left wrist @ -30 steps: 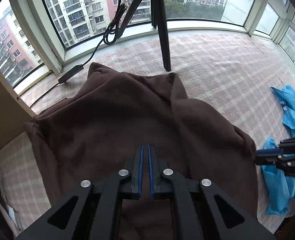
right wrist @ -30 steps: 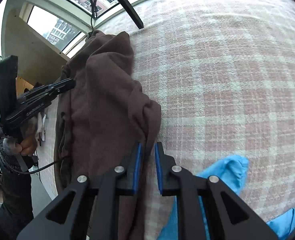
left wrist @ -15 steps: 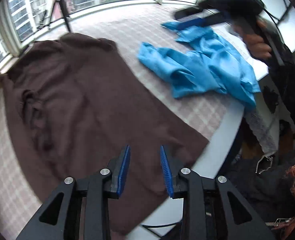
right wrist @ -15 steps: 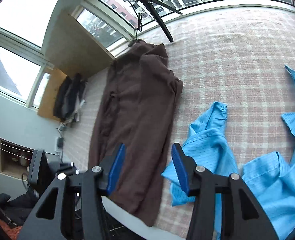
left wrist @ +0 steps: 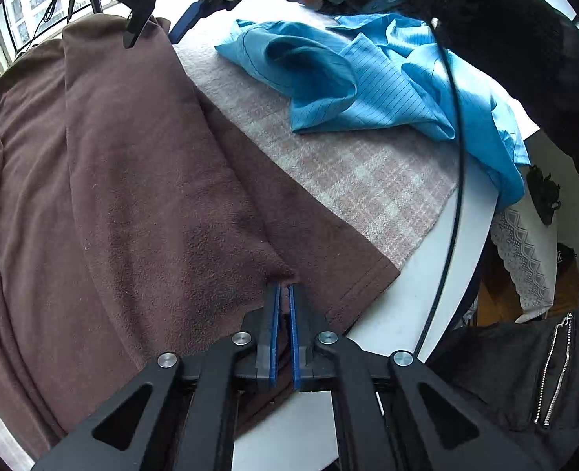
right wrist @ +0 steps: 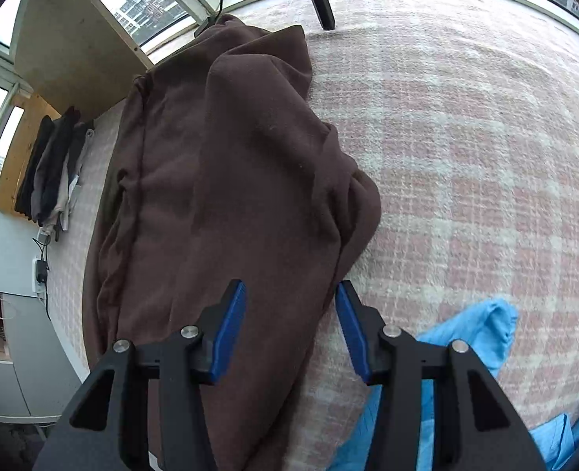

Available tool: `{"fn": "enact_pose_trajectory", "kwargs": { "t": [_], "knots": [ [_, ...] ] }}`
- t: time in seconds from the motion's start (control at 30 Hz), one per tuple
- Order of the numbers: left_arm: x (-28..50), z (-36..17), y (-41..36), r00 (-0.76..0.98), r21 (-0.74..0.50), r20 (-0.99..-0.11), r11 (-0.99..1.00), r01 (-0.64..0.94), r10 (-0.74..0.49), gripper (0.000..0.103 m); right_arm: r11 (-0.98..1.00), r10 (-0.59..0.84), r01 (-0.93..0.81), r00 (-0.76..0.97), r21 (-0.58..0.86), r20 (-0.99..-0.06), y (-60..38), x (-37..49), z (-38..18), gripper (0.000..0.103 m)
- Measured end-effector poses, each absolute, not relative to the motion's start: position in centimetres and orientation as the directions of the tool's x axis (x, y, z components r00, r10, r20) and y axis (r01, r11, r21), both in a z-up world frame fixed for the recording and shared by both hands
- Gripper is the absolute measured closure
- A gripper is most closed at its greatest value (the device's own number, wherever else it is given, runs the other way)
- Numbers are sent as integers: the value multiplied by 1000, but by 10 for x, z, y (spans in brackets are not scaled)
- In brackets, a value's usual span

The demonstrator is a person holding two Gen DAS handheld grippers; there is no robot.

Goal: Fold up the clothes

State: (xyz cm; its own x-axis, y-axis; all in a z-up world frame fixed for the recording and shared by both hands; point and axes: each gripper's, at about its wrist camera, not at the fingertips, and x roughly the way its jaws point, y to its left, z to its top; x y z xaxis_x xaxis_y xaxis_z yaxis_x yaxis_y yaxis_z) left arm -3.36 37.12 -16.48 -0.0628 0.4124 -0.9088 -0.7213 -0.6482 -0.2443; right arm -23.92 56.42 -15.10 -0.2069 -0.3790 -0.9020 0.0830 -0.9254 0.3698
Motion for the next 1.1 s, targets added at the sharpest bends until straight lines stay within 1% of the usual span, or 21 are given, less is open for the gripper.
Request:
{"fn": "enact_pose_trajectory", "kwargs": {
  "t": [0.03,0.07,0.1,0.2,0.37,0.4,0.43,0.47,0.5,0.53,0.57,0.6,0.7,0.73,0.77,0.8,0.83,0.87,0.9,1.0,1.1],
  "knots": [
    [-34,-159,370,-57,-271,-897,-646,-714,439,100,-930,-368,91,-208,357,-906,561,-241,-153,68],
    [-33,-153,370,-51,-297,-884,-643,-706,464,100,-937,-348,94,-209,335,-914,559,-243,-155,85],
    [-33,-147,369,-45,-323,-871,-639,-698,490,100,-945,-327,98,-210,313,-921,557,-245,-157,93],
    [-31,-132,370,-39,-371,-837,-619,-692,546,99,-950,-311,100,-216,296,-926,556,-248,-160,94],
    [-26,-163,400,6,-304,-900,-618,-725,436,96,-959,-272,135,-199,249,-941,557,-250,-161,93],
    [-24,-159,400,-17,-286,-900,-620,-730,435,93,-960,-266,141,-201,241,-943,558,-250,-158,91],
    [-20,-151,400,-52,-262,-897,-621,-739,440,83,-960,-269,142,-215,243,-939,562,-250,-153,89],
    [-16,-143,399,-86,-238,-892,-621,-747,444,64,-959,-273,143,-229,245,-934,566,-250,-148,83],
    [-11,-135,400,-130,-203,-883,-616,-761,452,56,-959,-275,143,-251,245,-928,569,-250,-142,67],
    [-5,-130,402,-165,-168,-874,-602,-780,458,45,-960,-273,142,-280,242,-920,573,-252,-139,58],
    [2,-127,406,-189,-137,-866,-585,-799,462,41,-961,-269,136,-293,239,-917,575,-256,-139,43],
    [4,-128,411,-200,-114,-868,-575,-810,454,40,-963,-265,131,-307,236,-914,576,-260,-138,41],
    [-1,-142,424,-190,-93,-892,-579,-810,409,44,-959,-281,114,-318,258,-905,579,-273,-144,41],
    [-4,-149,426,-186,-99,-899,-596,-797,397,52,-955,-295,109,-312,275,-903,577,-277,-149,41],
    [-8,-155,426,-183,-107,-904,-619,-778,386,66,-952,-305,107,-308,285,-901,575,-279,-154,41],
    [-12,-158,425,-186,-118,-904,-640,-759,386,71,-949,-314,104,-309,296,-898,576,-280,-157,42],
    [-15,-158,421,-189,-136,-896,-654,-744,401,80,-946,-323,96,-315,308,-892,576,-280,-160,43],
    [-19,-157,417,-180,-164,-889,-660,-733,421,91,-939,-342,90,-316,331,-885,577,-280,-162,51],
    [-22,-155,413,-160,-203,-882,-663,-721,444,95,-924,-380,87,-306,372,-873,578,-280,-162,84],
    [-30,-147,396,-104,-328,-846,-663,-673,524,96,-905,-418,46,-296,424,-859,587,-273,-153,89],
    [-34,-127,367,-102,-448,-773,-653,-611,627,96,-914,-395,34,-310,405,-865,590,-267,-133,89]
  ]
}}
